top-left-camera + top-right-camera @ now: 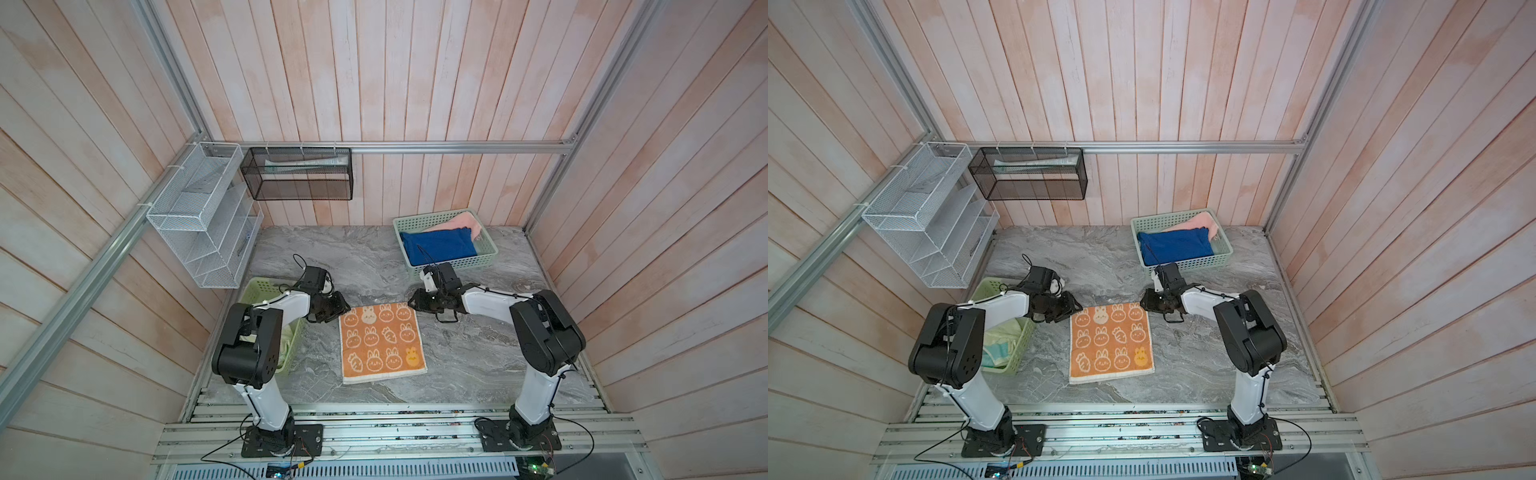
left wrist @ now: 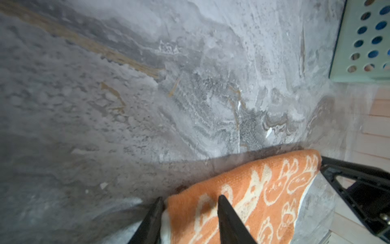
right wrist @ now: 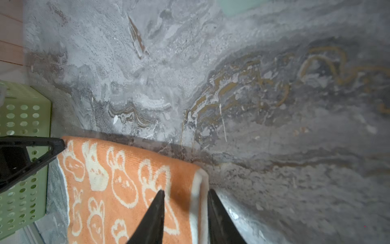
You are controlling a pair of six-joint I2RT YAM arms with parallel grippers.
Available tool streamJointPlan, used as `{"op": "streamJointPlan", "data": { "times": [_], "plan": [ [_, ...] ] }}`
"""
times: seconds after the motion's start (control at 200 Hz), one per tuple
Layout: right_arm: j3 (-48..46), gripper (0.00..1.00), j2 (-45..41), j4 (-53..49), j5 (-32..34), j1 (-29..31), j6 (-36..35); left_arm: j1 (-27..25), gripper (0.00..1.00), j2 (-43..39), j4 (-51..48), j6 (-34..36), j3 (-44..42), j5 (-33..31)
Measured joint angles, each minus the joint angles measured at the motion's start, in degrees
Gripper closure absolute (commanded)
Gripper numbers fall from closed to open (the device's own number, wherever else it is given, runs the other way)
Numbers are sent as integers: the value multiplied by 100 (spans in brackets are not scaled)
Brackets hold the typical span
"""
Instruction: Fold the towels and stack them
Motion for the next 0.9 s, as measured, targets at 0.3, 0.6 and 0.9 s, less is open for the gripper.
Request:
{"op": "streamJointPlan", "data": {
  "times": [0.3, 0.6, 0.9],
  "plan": [
    [79, 91, 179, 155, -116, 0, -24, 2, 97, 0, -2, 195, 55, 236],
    [79, 100, 175, 205, -37, -2, -184, 63, 100, -7, 74, 444, 98, 420],
    [61, 100, -293, 195, 103, 0, -352, 63, 100, -577, 181, 481, 96, 629]
  ]
}}
